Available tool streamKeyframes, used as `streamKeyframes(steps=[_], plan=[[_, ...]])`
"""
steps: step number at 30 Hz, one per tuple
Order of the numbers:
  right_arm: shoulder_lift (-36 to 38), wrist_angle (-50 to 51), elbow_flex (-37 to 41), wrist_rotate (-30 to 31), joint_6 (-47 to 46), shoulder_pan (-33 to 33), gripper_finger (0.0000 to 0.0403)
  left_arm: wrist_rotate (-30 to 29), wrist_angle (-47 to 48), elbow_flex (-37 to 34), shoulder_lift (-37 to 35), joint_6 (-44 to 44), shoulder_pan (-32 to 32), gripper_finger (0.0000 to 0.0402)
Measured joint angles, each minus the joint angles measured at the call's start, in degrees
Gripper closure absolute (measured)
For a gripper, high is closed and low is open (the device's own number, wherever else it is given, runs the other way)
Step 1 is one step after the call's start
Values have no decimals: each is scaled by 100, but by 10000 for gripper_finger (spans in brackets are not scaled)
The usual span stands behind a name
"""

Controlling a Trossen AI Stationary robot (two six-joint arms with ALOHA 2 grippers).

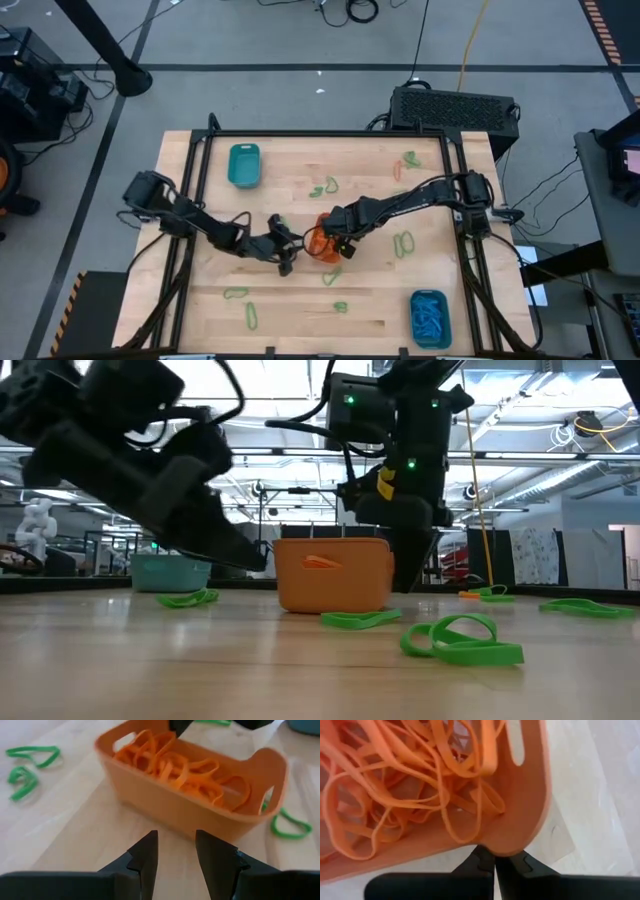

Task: Sort rubber bands into baskets
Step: Put the orange rubber band into the orange bin

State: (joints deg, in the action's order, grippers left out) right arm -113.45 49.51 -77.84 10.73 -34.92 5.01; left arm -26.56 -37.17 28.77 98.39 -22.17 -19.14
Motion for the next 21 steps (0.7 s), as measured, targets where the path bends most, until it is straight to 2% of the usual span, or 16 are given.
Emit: streamKeyframes(steps=[5, 12, 16, 21], plan=[[0, -95, 0, 121, 129, -84, 403, 245, 2, 332, 387, 8, 1, 263], [0, -90, -4, 138, 234, -158, 403, 534, 75, 484, 534, 156, 1, 263], [38, 310, -4, 182, 163, -167, 403, 548, 668, 472, 359, 163, 1, 263], [362, 855, -4, 679, 215, -202, 402, 548, 1315, 471, -194, 165, 1, 263]])
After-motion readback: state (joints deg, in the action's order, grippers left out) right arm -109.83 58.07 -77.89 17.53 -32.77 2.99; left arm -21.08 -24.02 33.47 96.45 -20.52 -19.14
